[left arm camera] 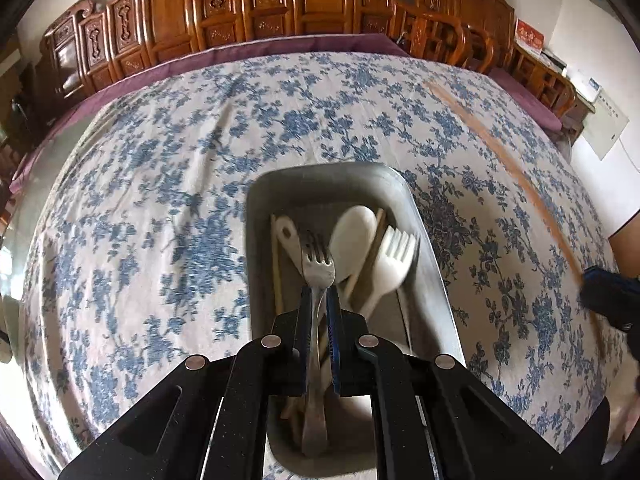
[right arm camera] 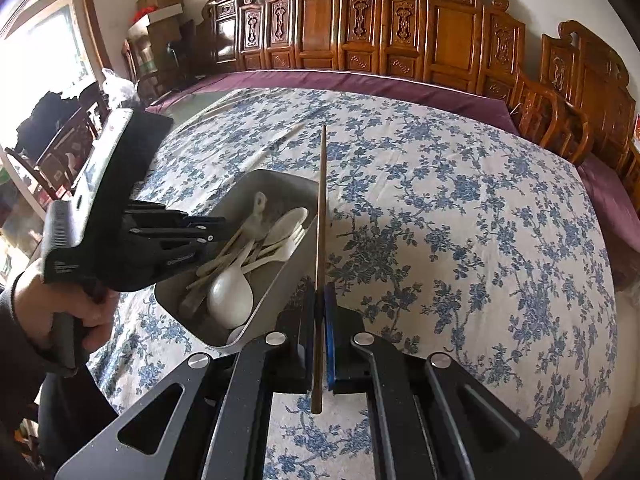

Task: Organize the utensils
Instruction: 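Open the left tool to release the metal fork into the tray, then lower the wooden chopstick into the tray and open the right tool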

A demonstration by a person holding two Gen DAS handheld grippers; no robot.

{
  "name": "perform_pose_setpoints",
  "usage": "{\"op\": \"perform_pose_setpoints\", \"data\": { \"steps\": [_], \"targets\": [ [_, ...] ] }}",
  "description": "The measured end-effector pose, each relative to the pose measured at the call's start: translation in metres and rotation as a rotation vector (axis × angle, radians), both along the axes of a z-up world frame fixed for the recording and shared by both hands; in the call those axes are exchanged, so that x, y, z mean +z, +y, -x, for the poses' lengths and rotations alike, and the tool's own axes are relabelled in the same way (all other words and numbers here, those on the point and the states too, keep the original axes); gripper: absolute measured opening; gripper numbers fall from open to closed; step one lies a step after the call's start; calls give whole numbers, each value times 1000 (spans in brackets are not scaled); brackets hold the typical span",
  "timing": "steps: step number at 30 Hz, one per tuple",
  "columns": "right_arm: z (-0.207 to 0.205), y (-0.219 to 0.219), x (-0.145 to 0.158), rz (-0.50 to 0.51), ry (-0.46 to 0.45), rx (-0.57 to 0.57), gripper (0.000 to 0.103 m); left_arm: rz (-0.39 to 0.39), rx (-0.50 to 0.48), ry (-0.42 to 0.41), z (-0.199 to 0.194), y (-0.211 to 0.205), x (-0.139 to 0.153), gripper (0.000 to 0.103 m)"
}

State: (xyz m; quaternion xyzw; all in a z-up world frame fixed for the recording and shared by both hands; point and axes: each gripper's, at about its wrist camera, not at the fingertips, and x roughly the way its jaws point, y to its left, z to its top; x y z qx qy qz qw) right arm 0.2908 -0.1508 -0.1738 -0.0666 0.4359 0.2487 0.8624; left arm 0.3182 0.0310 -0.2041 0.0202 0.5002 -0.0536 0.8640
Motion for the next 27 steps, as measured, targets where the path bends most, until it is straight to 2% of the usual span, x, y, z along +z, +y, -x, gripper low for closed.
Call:
{"op": "perform_pose_setpoints", "data": {
  "steps": [13, 20, 27],
  "targets": [
    [-5, 64, -20, -36, 48, 46, 6, 15, 34, -66, 31, 55, 33, 7],
    [-17, 89, -35, -56, 73, 12, 6, 7, 49, -80, 42, 78, 40, 7],
    [-27, 107, -54, 13, 75, -1, 6, 6, 56, -96, 50, 91, 45, 7]
  ]
}}
